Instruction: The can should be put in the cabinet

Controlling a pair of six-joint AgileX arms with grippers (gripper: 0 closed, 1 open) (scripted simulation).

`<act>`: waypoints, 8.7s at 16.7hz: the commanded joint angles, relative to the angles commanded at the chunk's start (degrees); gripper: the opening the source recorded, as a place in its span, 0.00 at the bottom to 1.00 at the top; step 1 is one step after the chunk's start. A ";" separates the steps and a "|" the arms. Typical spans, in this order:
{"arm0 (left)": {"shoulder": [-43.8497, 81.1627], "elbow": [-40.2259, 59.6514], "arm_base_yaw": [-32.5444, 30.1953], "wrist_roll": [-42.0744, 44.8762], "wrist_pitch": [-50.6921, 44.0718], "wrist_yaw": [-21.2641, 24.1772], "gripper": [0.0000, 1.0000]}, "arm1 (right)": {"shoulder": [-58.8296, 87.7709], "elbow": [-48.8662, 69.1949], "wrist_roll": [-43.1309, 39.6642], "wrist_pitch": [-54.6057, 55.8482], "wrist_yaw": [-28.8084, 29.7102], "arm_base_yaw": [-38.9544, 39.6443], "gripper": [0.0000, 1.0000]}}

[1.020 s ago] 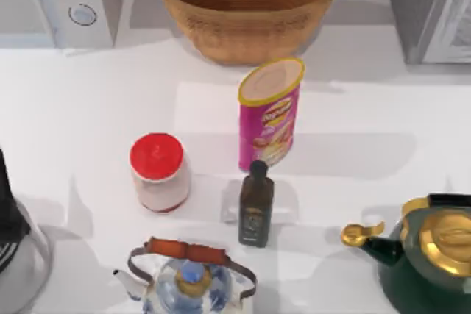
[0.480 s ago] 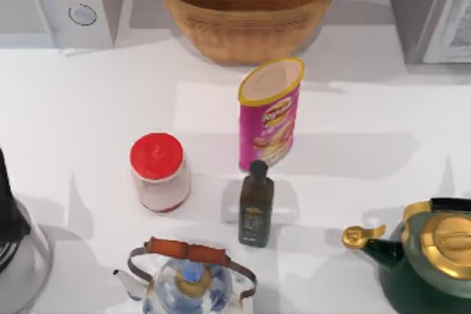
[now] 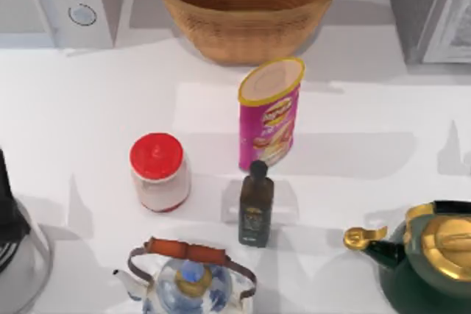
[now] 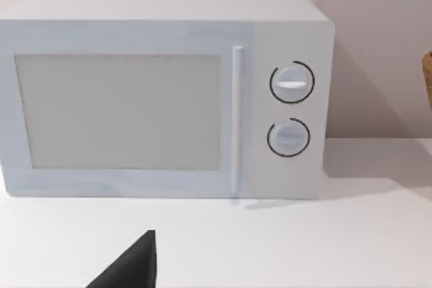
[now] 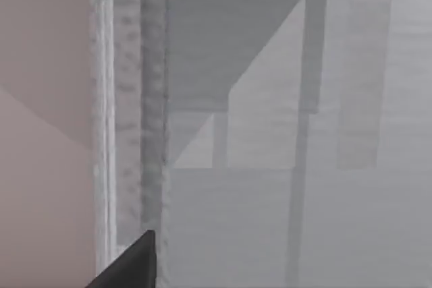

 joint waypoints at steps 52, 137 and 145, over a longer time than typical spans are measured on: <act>0.00 0.00 0.00 0.00 0.00 0.00 1.00 | 79.56 6.17 -4.19 44.19 -9.69 -7.65 0.00; 0.00 0.00 0.00 0.00 0.00 0.00 1.00 | 27.27 73.87 0.71 -65.44 15.25 17.60 0.00; 0.00 0.00 0.00 0.00 0.00 0.00 1.00 | 35.73 88.32 0.76 -64.77 16.53 20.29 0.00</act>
